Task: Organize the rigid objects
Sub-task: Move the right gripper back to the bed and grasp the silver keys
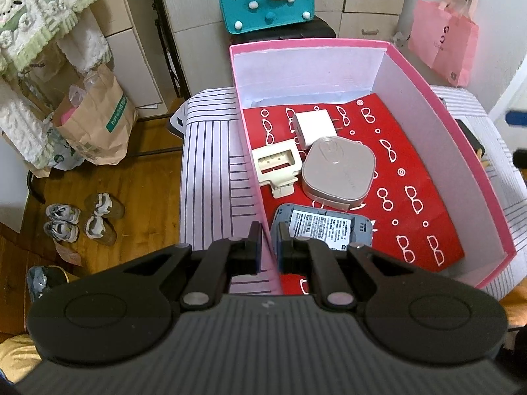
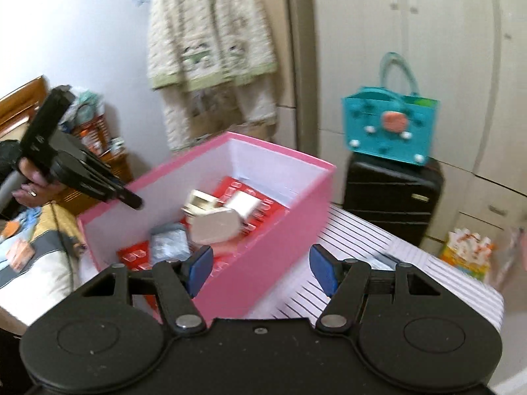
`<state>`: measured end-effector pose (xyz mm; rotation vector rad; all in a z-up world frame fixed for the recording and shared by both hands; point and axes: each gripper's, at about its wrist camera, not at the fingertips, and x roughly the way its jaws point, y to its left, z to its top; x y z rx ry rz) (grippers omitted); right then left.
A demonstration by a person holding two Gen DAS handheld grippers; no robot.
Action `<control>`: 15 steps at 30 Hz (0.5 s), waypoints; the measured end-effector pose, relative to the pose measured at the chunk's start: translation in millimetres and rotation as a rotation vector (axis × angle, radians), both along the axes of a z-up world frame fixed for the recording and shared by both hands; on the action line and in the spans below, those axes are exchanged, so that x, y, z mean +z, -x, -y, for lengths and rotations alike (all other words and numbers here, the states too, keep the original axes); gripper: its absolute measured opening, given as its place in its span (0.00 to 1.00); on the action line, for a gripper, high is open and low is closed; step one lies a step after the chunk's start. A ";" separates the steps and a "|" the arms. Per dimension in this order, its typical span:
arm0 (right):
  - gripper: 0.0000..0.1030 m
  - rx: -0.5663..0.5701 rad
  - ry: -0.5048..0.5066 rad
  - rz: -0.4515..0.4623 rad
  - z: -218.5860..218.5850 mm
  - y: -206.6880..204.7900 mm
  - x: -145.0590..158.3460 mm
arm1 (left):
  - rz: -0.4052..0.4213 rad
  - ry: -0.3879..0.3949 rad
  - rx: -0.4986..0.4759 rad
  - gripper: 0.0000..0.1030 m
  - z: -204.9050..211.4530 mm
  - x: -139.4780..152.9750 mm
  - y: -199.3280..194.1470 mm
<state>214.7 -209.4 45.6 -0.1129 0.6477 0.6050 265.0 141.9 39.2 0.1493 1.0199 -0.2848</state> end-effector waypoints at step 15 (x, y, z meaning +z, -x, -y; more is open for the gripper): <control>0.70 -0.190 0.023 -0.130 57.0 27.7 -90.4 | 0.020 0.033 0.073 0.08 -0.5 -1.3 4.3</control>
